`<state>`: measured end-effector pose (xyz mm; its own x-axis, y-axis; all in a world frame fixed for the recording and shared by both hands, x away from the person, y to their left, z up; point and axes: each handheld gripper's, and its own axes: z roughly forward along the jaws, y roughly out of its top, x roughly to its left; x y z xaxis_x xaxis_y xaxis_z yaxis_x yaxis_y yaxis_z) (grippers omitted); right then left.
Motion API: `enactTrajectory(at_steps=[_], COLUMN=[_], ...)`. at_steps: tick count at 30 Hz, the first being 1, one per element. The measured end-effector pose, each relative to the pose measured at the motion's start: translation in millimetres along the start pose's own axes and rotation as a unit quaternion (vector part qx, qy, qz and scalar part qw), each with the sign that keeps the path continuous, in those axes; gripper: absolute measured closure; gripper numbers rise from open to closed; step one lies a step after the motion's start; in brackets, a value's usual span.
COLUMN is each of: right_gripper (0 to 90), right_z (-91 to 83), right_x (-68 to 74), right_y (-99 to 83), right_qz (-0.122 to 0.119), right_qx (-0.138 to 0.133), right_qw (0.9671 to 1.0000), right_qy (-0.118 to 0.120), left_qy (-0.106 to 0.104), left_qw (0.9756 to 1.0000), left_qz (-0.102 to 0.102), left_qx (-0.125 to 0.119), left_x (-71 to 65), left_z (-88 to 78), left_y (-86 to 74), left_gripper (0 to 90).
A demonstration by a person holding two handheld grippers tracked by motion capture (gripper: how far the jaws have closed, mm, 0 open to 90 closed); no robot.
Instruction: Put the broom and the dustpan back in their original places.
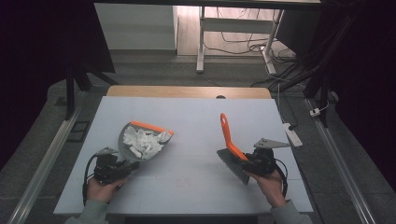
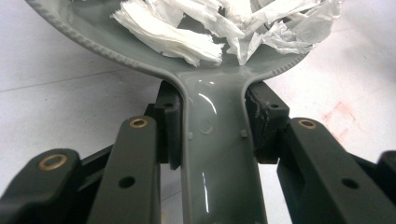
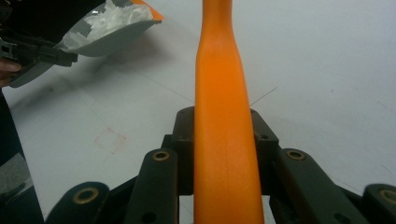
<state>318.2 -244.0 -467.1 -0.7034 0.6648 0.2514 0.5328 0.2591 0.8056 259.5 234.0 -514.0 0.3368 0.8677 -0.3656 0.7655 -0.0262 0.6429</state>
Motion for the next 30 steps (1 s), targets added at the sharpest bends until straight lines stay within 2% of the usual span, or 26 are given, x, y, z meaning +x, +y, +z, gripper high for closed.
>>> enactTrajectory(at_steps=[5,10,16,20,24,26,30], right_gripper=[70.3,70.3,70.3,70.3,70.2,69.5,65.2], right_z=[-1.4,2.1,14.0,20.6,22.8,23.4,24.6], right_x=[2.4,1.8,-5.5,-12.6,-23.7,-26.7,-29.6], right_y=[-0.3,-4.8,-15.0,-20.2,-21.0,-21.0,-20.2], right_qz=[0.004,0.013,0.039,0.048,0.059,0.054,0.021], right_qx=[0.002,0.013,0.039,0.056,0.056,0.057,0.063], right_qw=[1.0000,0.9998,0.9984,0.9973,0.9964,0.9964,0.9961], right_qy=[0.002,0.003,0.003,-0.010,-0.024,-0.033,-0.059], left_qy=[0.020,0.033,0.047,0.053,0.055,0.056,0.058], left_qw=[0.9995,0.9981,0.9966,0.9961,0.9955,0.9953,0.9952], left_qz=[-0.022,-0.052,-0.067,-0.069,-0.073,-0.075,-0.074], left_qx=[-0.006,-0.006,0.001,0.011,0.022,0.025,0.025], left_x=[-1.1,3.1,8.3,11.8,15.3,15.8,15.3], left_z=[2.3,6.3,9.2,13.5,19.1,20.4,20.5], left_y=[-1.3,-2.6,-5.2,-5.7,-6.1,-6.9,-7.1], left_gripper=[61.1,61.1,61.1,61.1,61.1,61.0,60.9])
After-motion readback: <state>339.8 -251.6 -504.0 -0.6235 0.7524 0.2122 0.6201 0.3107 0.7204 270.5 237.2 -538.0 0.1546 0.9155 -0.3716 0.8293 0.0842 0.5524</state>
